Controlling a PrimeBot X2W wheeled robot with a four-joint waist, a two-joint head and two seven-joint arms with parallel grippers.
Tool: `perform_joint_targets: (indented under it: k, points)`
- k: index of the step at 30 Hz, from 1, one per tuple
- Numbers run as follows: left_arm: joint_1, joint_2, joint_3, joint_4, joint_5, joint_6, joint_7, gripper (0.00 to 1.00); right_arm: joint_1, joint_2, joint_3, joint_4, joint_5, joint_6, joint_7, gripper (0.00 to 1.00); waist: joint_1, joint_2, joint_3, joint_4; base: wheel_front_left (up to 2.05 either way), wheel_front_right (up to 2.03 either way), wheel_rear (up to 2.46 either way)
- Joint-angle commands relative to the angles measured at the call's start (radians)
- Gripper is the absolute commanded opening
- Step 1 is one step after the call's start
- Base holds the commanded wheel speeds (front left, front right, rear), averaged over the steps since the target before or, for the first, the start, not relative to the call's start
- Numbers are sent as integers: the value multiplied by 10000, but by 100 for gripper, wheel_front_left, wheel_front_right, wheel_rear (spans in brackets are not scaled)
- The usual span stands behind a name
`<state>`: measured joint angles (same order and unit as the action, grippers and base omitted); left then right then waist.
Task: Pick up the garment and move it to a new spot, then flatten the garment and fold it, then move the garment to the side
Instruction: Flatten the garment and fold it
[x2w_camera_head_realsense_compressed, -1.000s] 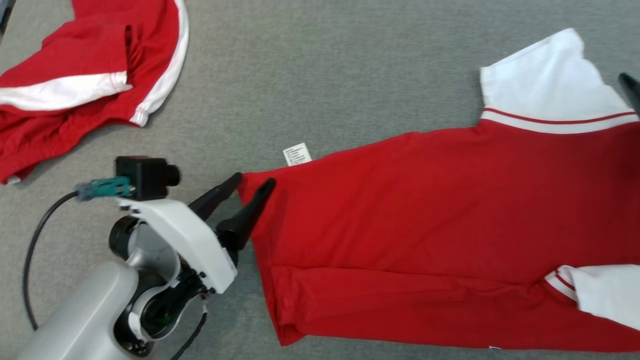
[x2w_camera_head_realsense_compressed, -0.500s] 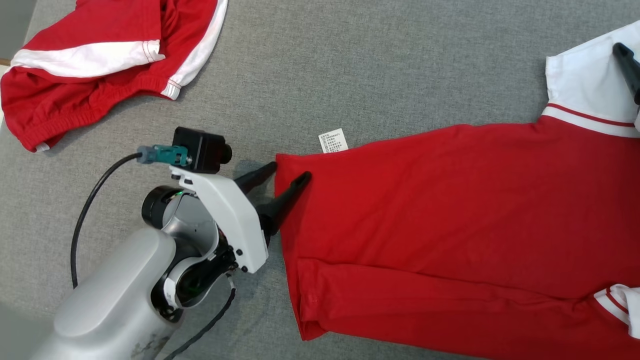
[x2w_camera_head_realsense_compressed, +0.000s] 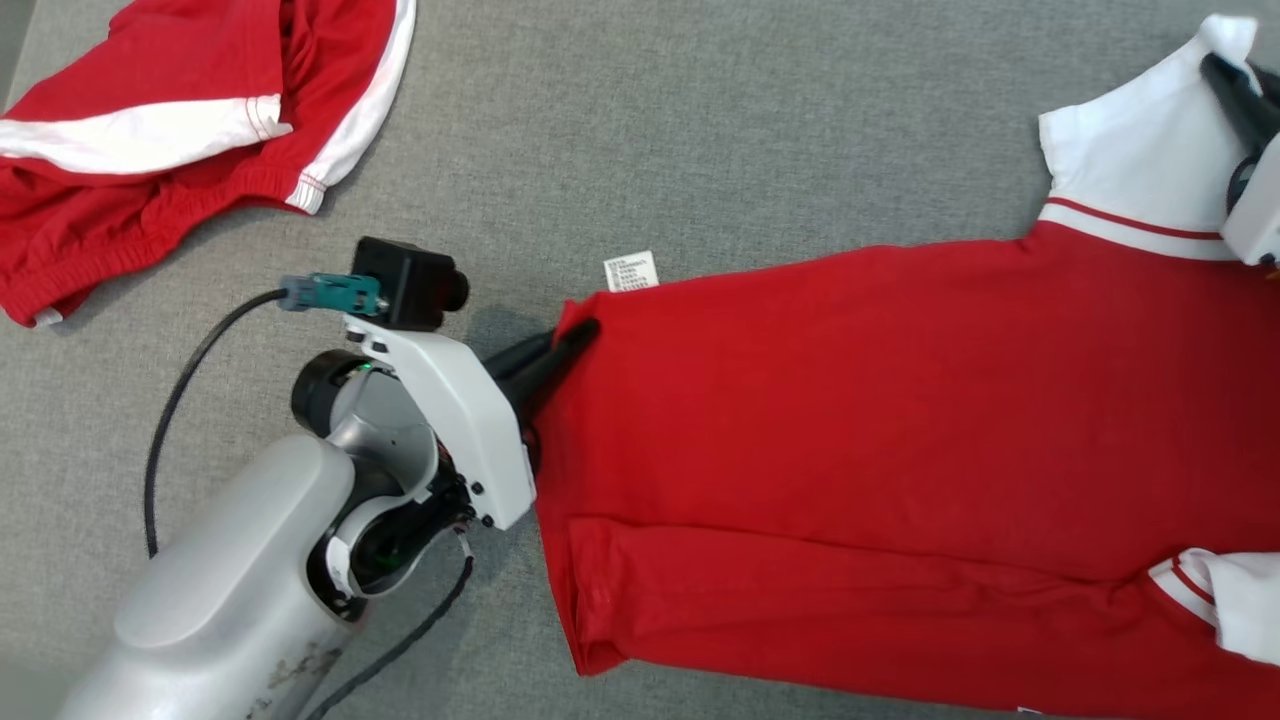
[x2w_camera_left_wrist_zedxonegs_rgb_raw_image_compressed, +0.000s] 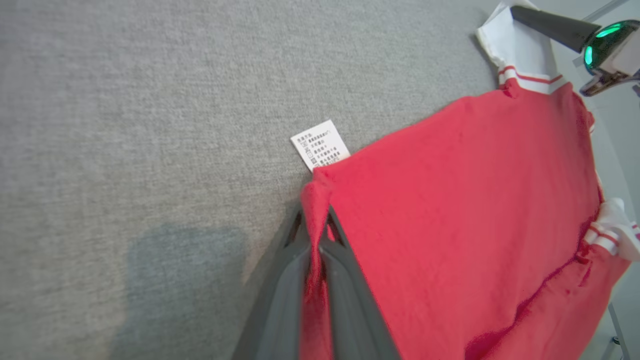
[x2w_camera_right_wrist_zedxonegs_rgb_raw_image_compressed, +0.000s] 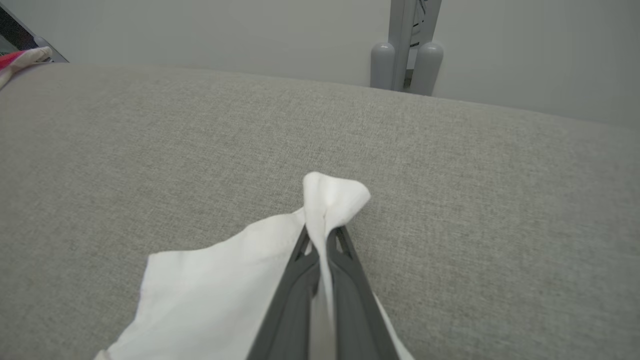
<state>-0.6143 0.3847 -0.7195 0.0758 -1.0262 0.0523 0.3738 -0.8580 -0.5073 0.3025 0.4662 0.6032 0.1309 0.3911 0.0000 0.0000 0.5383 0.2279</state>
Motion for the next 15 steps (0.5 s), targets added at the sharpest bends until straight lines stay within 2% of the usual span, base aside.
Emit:
perform_joint_targets:
  k: [1, 6, 9, 15]
  points:
    - [-33, 74, 210, 84, 57, 8, -221, 0, -112, -158, -59, -133, 200, -1, -328, 0, 0, 0, -177, -143, 0, 0, 0]
    - [-35, 151, 631, 246, 13, 110, -723, 0, 161, -375, -404, -529, 963, -1, -949, 0, 0, 0, -608, -578, 0, 0, 0]
    - [173, 258, 814, 162, -50, 195, -927, 0, 704, -639, -593, -1193, 1422, -1, -1192, 0, 0, 0, -893, -948, 0, 0, 0]
    - [824, 551, 867, -471, -89, 38, -1257, 0, 2618, -876, -773, -2797, 1981, 0, -1674, 0, 0, 0, -1276, -1452, 0, 0, 0]
